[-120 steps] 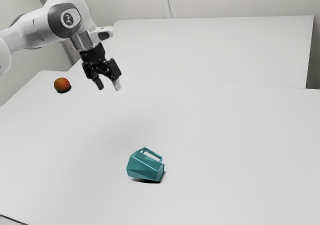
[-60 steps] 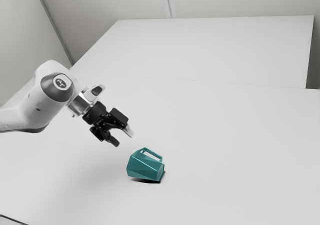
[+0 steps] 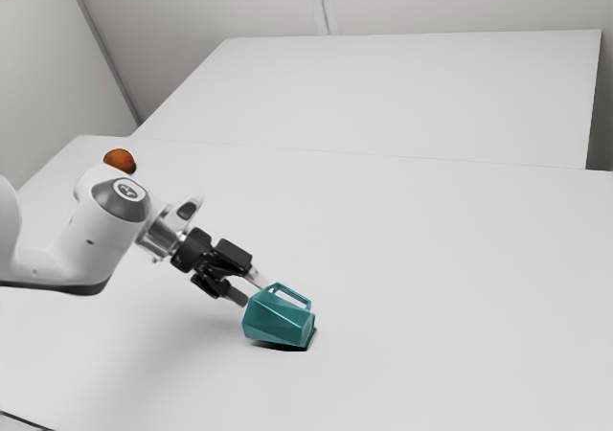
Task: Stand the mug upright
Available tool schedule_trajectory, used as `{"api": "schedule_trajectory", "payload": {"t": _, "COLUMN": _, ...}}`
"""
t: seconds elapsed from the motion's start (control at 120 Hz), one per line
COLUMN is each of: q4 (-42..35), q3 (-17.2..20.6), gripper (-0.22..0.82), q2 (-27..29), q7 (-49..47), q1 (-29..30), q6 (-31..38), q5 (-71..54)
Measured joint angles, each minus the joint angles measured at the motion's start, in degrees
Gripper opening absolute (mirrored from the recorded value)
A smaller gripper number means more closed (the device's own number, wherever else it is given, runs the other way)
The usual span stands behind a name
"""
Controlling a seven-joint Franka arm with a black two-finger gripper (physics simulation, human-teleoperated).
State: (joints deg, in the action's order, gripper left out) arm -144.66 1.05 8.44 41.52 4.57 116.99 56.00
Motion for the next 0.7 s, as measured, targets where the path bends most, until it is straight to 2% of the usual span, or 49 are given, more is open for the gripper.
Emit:
{"api": "schedule_trajectory", "payload": {"t": 0.367, "q4": -1.27, "q3": 0.17, "gripper": 0.6, "q2": -2.81, "q7": 8.6, "q1": -0.66, "q6": -0.41, "q5": 4.04}}
{"api": "schedule_trajectory", "payload": {"t": 0.4, "q4": -1.26, "q3": 0.18, "gripper": 0.54, "q2": -2.84, "q7": 9.14, "q1": -0.64, "q6": -0.56, "q5": 4.12}}
{"api": "schedule_trajectory", "payload": {"t": 0.55, "q4": -1.2, "q3": 0.18, "gripper": 0.15, "q2": -2.77, "q7": 11.14, "q1": -0.55, "q6": -1.0, "q5": 4.72}}
{"api": "schedule_trajectory", "payload": {"t": 0.617, "q4": -1.05, "q3": 0.18, "gripper": 0.04, "q2": -2.66, "q7": 11.88, "q1": -0.56, "q6": -1.14, "q5": 4.91}}
{"api": "schedule_trajectory", "payload": {"t": 0.7, "q4": -0.96, "q3": 0.22, "gripper": -0.05, "q2": -2.49, "q7": 12.7, "q1": -0.6, "q6": -1.26, "q5": 5.04}}
